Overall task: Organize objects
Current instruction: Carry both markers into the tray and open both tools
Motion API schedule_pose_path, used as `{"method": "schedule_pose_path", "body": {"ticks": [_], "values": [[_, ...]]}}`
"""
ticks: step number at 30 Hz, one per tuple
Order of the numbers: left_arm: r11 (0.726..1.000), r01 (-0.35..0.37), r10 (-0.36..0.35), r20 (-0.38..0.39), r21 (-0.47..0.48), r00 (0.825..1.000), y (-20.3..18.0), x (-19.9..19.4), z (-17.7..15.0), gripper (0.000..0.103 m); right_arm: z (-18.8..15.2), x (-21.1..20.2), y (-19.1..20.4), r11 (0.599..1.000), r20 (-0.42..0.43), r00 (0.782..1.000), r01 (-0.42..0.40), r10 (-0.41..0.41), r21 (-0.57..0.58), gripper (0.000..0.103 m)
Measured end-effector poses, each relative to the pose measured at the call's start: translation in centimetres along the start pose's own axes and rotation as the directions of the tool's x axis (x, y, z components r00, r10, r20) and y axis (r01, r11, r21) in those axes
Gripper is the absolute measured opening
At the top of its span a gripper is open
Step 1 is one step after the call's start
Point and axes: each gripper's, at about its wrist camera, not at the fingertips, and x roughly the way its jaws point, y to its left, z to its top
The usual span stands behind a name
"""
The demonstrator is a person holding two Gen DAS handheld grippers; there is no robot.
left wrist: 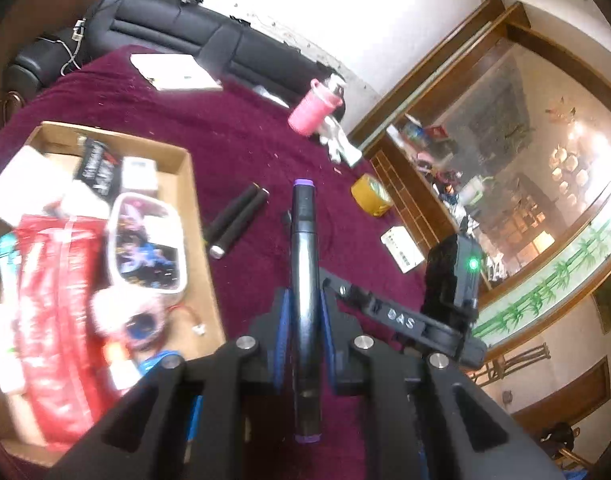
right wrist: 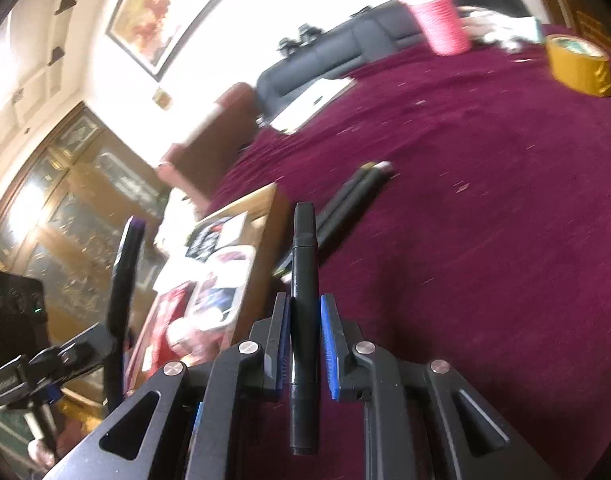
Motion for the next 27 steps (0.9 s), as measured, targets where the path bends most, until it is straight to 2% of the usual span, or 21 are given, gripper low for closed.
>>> {"method": "schedule_pose_path", "body": {"ticks": [10,13,20,24,27], "values": [[0.996,-0.031,0.040,0.104,-0.083,0.994,5.7,-6.1,-0.5,0.015,-2.7,1.2,8.7,0.988,-0.064,0.994,-0.092,0.084,-0.127,0.017],[0.992,-0.066,0.079,0.117,-0.106,0.990,7.6,-7.5,-0.9,0.015,-3.4,2.0,10.4,0.983,-0.088,0.991,-0.113,0.100,-0.148,0.017],[0.975,-0.102,0.127,0.118,-0.197,0.985,12.1,-8.3,-1.6,0.015,-4.5,4.7,12.0,0.981,-0.139,0.988,-0.096,0.073,-0.167,0.017],[0.968,-0.143,0.171,0.124,-0.204,0.977,13.2,-8.4,-1.7,0.015,-4.8,6.2,12.3,0.982,-0.166,0.984,-0.088,0.059,-0.167,0.017],[0.961,-0.213,0.236,0.122,-0.175,0.964,13.1,-8.2,-1.8,0.015,-5.2,6.9,13.0,0.976,-0.169,0.985,-0.058,0.023,-0.209,0.017]]}}
